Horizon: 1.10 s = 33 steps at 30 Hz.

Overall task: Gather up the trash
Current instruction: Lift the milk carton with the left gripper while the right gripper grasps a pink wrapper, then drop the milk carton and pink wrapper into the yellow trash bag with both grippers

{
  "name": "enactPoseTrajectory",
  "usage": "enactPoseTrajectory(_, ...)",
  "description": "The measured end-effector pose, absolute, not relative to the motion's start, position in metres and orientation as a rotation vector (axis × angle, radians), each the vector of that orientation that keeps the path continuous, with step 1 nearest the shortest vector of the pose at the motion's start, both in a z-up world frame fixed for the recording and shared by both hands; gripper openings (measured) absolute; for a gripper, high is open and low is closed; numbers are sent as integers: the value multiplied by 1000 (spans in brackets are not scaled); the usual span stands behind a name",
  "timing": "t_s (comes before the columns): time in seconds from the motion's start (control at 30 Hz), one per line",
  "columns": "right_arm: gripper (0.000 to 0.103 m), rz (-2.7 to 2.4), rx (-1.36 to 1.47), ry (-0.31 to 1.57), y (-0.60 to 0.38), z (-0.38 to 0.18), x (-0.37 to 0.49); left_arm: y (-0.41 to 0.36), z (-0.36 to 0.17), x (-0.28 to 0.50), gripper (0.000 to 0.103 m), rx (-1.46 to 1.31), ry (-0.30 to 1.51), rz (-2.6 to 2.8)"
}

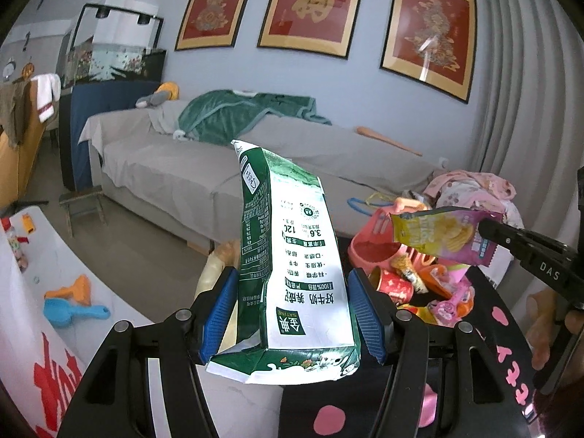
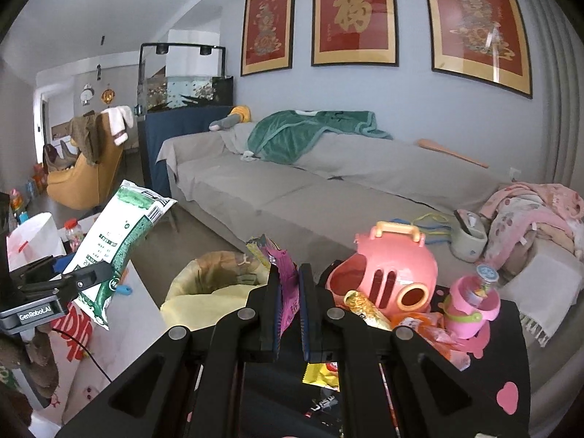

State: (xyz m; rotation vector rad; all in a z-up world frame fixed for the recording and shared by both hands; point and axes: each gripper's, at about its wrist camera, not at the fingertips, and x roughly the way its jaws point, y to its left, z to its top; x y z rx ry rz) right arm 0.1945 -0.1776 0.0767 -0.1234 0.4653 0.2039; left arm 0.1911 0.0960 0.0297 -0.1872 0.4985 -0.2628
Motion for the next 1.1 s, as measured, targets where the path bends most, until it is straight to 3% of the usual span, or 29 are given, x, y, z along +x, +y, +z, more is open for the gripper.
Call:
enactPoseTrajectory(0.73, 8, 187, -130, 651, -189, 0, 309, 80, -86, 364, 64, -364, 826, -341)
enactPoseTrajectory(1.1, 8, 258, -114, 679, -166, -5, 340, 131, -75, 359, 65, -468, 704, -262)
